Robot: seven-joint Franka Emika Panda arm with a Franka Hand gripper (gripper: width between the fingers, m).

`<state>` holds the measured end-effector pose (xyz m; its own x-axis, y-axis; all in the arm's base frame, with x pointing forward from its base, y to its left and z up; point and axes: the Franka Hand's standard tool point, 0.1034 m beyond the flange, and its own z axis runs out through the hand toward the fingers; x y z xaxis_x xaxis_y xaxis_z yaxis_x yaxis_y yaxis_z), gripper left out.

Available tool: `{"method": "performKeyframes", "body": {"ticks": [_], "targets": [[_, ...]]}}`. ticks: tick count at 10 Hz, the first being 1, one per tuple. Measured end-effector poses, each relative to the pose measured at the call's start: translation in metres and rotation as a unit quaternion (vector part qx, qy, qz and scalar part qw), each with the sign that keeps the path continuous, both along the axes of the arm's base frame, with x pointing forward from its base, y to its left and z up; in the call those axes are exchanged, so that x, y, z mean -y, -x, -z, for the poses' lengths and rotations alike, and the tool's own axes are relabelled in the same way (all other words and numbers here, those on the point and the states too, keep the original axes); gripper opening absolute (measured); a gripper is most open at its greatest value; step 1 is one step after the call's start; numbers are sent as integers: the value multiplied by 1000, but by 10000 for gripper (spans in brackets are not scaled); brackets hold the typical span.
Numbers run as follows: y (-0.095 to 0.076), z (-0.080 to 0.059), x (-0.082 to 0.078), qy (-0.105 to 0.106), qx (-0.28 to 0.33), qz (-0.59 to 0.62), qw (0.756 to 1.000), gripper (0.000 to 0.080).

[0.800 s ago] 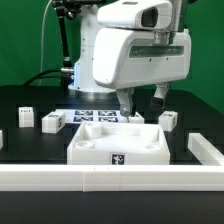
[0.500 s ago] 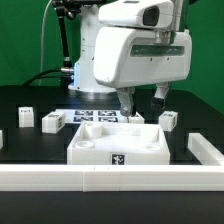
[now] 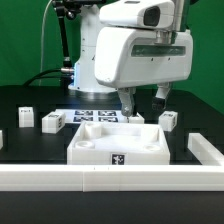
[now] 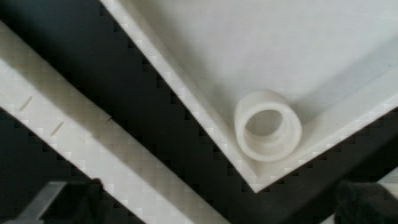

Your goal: Assemble one leg

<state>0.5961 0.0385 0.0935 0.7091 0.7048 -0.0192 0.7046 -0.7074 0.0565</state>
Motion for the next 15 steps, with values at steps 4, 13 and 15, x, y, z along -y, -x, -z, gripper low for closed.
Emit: {"method": "performKeyframes", "body": {"ticks": [4, 13, 15], "targets": [[13, 3, 2, 0, 2, -66, 998, 650], [39, 19, 16, 0, -42, -187, 982, 650], [63, 27, 12, -3, -27, -213, 977, 650]]}}
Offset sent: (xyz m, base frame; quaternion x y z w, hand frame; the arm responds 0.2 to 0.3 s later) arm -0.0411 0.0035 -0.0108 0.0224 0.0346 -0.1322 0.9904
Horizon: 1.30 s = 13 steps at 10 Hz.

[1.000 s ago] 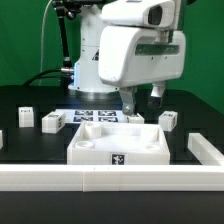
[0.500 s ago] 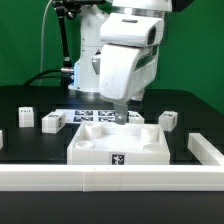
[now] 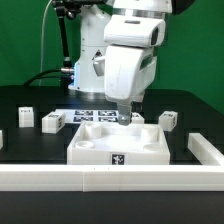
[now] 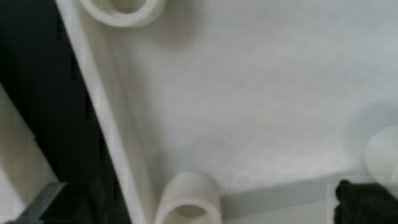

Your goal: Assemble one leg

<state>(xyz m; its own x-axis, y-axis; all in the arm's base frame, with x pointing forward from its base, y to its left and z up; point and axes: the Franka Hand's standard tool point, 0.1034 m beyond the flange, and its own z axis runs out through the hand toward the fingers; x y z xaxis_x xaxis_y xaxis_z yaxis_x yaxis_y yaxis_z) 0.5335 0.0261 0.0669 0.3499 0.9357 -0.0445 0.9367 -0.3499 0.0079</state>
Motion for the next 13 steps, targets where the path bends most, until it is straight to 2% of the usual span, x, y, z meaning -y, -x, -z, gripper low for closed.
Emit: {"method": "performKeyframes", "body": {"ticks": [2, 6, 9, 13], "targets": [[18, 1, -1, -1, -4, -5, 1000, 650], [41, 8, 0, 0, -18, -9, 1000, 650], [67, 23, 1, -1, -42, -57, 997, 650], [96, 41, 7, -8, -48, -53, 997, 650]]}}
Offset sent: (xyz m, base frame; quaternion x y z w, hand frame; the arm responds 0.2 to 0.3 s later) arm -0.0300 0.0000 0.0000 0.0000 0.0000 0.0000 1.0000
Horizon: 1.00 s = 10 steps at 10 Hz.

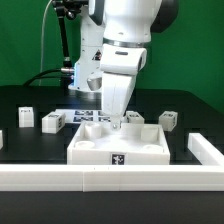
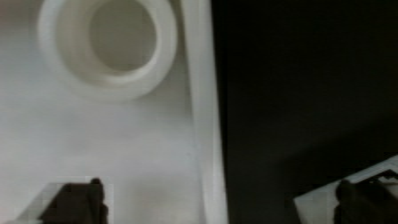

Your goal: Assemble one leg

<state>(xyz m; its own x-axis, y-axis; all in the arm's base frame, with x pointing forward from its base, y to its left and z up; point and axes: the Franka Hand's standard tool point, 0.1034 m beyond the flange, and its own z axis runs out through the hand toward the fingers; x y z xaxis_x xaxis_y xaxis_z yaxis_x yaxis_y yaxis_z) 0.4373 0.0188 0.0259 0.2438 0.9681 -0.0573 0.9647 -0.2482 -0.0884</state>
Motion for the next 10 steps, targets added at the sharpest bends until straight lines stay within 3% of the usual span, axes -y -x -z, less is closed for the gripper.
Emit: {"method": "performKeyframes", "body": {"ticks": [4, 6, 8, 9, 10], "targets": [[-2, 17, 7, -6, 1, 1, 1000, 650], [-2, 19, 8, -7, 3, 3, 1000, 650], [-2, 19, 8, -7, 3, 3, 1000, 384], [-2, 19, 8, -7, 3, 3, 1000, 384], [-2, 19, 8, -7, 3, 3, 1000, 177]]}}
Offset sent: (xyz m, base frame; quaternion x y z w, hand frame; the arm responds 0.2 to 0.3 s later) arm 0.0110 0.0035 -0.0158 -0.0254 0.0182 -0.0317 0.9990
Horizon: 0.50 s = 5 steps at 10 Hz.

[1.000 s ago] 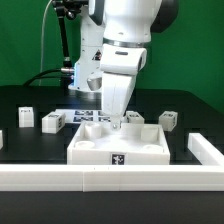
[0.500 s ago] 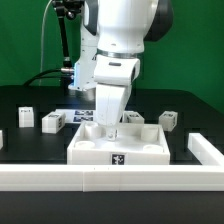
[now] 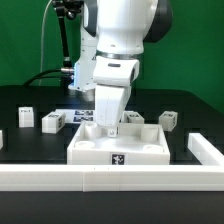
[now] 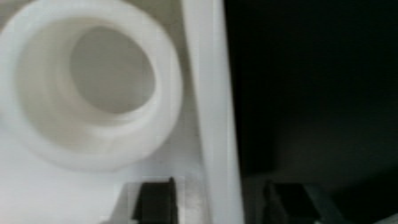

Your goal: Assemble one leg

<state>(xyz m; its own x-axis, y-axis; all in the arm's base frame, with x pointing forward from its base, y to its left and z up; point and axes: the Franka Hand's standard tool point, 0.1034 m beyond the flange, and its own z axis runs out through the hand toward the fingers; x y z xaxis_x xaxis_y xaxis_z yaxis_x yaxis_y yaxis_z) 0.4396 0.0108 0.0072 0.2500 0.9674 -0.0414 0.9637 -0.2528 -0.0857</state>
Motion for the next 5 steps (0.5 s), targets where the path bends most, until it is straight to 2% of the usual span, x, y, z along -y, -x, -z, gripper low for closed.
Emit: {"method": "performKeyframes", "body": {"ticks": [1, 2, 5], "targets": [[0, 0, 0, 0, 0, 0, 1000, 177], [-2, -1, 0, 0, 4, 0, 1000, 62], [-2, -1, 0, 0, 4, 0, 1000, 62]]}}
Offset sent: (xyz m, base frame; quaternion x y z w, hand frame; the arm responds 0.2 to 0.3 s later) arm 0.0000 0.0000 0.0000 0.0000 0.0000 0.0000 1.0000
